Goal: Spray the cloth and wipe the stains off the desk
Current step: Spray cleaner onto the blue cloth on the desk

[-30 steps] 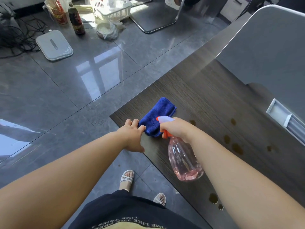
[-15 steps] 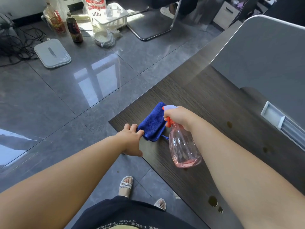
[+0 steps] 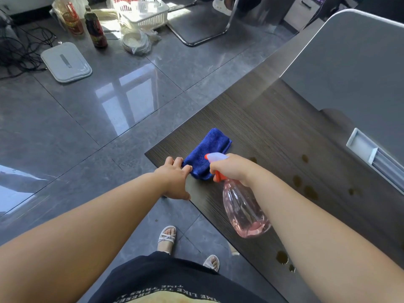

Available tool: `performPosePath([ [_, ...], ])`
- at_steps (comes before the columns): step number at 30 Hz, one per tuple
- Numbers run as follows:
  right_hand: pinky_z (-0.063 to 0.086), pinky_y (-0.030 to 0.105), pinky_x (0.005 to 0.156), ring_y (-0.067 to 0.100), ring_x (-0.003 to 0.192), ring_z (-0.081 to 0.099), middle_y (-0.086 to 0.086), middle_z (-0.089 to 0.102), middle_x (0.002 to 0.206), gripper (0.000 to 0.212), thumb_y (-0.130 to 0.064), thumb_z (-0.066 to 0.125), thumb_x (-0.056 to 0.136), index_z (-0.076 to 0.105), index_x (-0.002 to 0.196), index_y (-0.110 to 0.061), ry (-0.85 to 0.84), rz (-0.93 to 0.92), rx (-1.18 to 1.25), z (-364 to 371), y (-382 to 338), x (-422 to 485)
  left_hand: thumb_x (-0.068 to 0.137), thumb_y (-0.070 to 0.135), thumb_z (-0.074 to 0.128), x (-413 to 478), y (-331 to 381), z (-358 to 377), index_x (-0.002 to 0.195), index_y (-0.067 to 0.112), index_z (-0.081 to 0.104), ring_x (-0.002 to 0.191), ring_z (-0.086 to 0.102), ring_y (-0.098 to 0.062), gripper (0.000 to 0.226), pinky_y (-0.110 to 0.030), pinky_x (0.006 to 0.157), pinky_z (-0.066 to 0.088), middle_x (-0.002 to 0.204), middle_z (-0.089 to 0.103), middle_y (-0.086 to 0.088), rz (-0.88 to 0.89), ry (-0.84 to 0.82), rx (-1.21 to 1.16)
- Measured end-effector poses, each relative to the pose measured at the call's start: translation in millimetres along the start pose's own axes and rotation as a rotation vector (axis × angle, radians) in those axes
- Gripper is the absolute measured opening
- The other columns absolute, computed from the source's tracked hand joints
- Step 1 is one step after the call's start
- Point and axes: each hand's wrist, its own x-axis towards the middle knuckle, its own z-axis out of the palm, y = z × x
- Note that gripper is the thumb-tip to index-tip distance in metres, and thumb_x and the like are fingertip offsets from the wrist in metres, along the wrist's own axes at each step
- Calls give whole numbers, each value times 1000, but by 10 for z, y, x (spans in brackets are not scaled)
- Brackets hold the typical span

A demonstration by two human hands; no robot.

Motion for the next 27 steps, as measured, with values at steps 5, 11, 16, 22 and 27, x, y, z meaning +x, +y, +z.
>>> performPosePath([
  [5,36,30,63,20,73,51,5,62,76,7,-24,48,77,53,80,-28,-11,8,-60,66,82,-93,78,58,59,4,-9,14,146,21,18,130,20,-33,88,-38,106,31,147,18,-10,5,22,5],
  [11,43,29,67,17,70,52,3,63,80,13,-25,49,78,54,89,-29,72,22,-4,4,236,-180,79,56,59,-11,-25,55,147,24,18,132,17,-32,86,-42,105,36,149,15,-9,3,50,-24],
  [16,40,31,65,19,69,48,3,60,76,40,-26,48,73,57,111,-17,168,34,108,-133,203,-133,81,52,59,-33,-30,39,145,25,22,133,18,-30,79,-40,105,36,149,16,-7,1,69,-72],
  [22,37,29,59,23,68,51,6,62,71,26,-29,49,68,58,88,-14,229,74,181,-280,58,-88,82,49,59,-7,-11,-19,139,25,34,129,24,-28,67,-39,100,40,144,26,-5,-39,75,-150],
  [27,39,25,56,17,63,55,2,60,75,24,-28,50,70,56,92,-19,241,42,214,-332,28,-41,84,45,59,49,-73,-153,137,19,33,124,40,-30,64,-39,101,38,136,40,-9,-106,122,-333],
])
